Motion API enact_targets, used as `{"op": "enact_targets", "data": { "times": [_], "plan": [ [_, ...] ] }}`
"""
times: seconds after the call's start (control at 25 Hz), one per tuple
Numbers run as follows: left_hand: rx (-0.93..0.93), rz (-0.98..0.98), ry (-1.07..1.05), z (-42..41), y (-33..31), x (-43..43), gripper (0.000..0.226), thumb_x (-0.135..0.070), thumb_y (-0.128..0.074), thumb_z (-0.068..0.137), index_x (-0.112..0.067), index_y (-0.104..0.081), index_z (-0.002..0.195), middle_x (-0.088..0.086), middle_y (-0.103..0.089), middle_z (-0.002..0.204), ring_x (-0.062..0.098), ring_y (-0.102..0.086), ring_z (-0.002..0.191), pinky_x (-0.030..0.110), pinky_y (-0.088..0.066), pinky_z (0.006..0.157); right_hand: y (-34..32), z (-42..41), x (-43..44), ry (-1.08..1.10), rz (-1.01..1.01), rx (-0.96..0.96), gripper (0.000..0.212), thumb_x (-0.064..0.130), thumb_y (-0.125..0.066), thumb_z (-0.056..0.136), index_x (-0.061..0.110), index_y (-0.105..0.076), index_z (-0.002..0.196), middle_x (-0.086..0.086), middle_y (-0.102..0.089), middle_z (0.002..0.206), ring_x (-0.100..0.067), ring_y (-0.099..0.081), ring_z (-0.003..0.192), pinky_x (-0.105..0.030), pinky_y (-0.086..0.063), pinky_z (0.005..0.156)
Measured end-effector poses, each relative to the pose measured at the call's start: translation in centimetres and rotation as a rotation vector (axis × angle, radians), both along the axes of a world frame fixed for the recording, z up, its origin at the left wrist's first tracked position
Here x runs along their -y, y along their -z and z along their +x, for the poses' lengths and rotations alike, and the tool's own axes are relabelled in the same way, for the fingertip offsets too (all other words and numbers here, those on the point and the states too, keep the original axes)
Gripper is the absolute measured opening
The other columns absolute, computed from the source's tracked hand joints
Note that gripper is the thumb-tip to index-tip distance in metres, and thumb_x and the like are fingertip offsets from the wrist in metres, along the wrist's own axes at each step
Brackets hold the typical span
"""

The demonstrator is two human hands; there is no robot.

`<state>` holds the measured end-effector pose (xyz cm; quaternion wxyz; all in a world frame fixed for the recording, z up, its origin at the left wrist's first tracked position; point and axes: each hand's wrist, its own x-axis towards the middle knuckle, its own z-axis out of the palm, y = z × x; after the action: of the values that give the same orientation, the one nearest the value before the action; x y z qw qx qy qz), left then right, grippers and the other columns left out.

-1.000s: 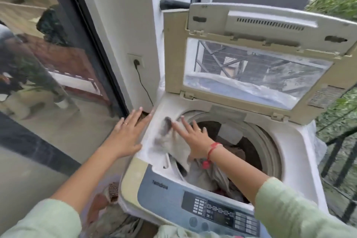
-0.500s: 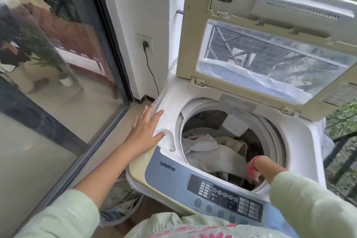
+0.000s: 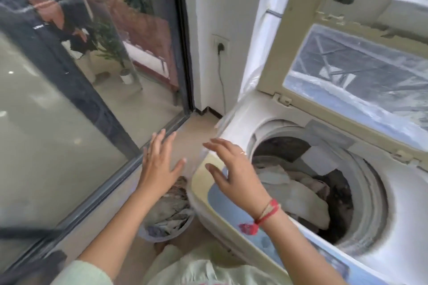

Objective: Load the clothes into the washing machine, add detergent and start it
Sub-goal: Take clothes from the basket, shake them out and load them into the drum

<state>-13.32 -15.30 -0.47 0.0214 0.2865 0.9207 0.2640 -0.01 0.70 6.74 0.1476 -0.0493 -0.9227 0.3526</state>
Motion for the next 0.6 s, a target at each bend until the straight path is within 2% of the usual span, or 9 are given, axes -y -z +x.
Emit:
{"op": "enact_targets", "data": {
  "times": [0.12, 0.24, 0.4, 0.52, 0.6],
  "plan": [
    [0.120, -0.144, -0.219, -1.8, 3.1, 9.3, 0.068, -0.035, -0.061, 0.088, -0.017, -0.029, 0.146, 0.014, -0.017, 0.155, 0.032, -0.008, 0.144, 0.053, -0.015, 0.112, 2.4, -3.2, 5.9, -0.200, 0.043, 0.070, 0.045, 0.009, -0.056, 0.085, 0.015, -0.050, 0.129, -0.008, -0.047, 0.135, -0.024, -0.047, 0.119, -0.032, -0.036, 0.102],
    [0.272, -0.310, -0.282, -4.1, 7.5, 16.7, 0.068, -0.031, -0.065, 0.085, -0.011, -0.035, 0.142, 0.019, -0.029, 0.148, 0.036, -0.026, 0.138, 0.050, -0.027, 0.109, 7.7, -7.0, 10.5, -0.267, 0.078, 0.239, 0.045, 0.000, -0.050, 0.082, 0.009, -0.053, 0.126, -0.018, -0.046, 0.133, -0.034, -0.049, 0.116, -0.037, -0.037, 0.101],
    [0.562, -0.534, -0.109, -6.3, 15.2, 22.0, 0.061, -0.037, -0.060, 0.087, -0.016, -0.037, 0.140, 0.014, -0.042, 0.137, 0.032, -0.041, 0.127, 0.039, -0.036, 0.100, 19.2, -10.6, 14.3, -0.157, -0.009, 0.586, 0.054, -0.006, -0.047, 0.071, 0.008, -0.057, 0.122, -0.020, -0.052, 0.125, -0.040, -0.051, 0.117, -0.039, -0.042, 0.101],
    [0.622, -0.618, 0.069, -8.1, 21.9, 23.3, 0.061, -0.038, -0.058, 0.088, -0.015, -0.036, 0.140, 0.011, -0.042, 0.137, 0.030, -0.040, 0.128, 0.035, -0.037, 0.100, 28.5, -11.2, 15.5, -0.046, -0.040, 0.920, 0.048, -0.003, -0.050, 0.079, 0.008, -0.055, 0.126, -0.021, -0.053, 0.127, -0.036, -0.052, 0.116, -0.031, -0.039, 0.095],
    [0.612, -0.651, 0.143, -9.5, 26.9, 23.5, 0.059, -0.035, -0.058, 0.088, -0.015, -0.037, 0.139, 0.009, -0.041, 0.138, 0.028, -0.040, 0.128, 0.035, -0.038, 0.099, 34.9, -11.0, 16.0, -0.015, -0.054, 1.111, 0.048, 0.002, -0.052, 0.083, 0.010, -0.051, 0.130, -0.020, -0.049, 0.130, -0.034, -0.050, 0.119, -0.032, -0.037, 0.097]
  ]
}}
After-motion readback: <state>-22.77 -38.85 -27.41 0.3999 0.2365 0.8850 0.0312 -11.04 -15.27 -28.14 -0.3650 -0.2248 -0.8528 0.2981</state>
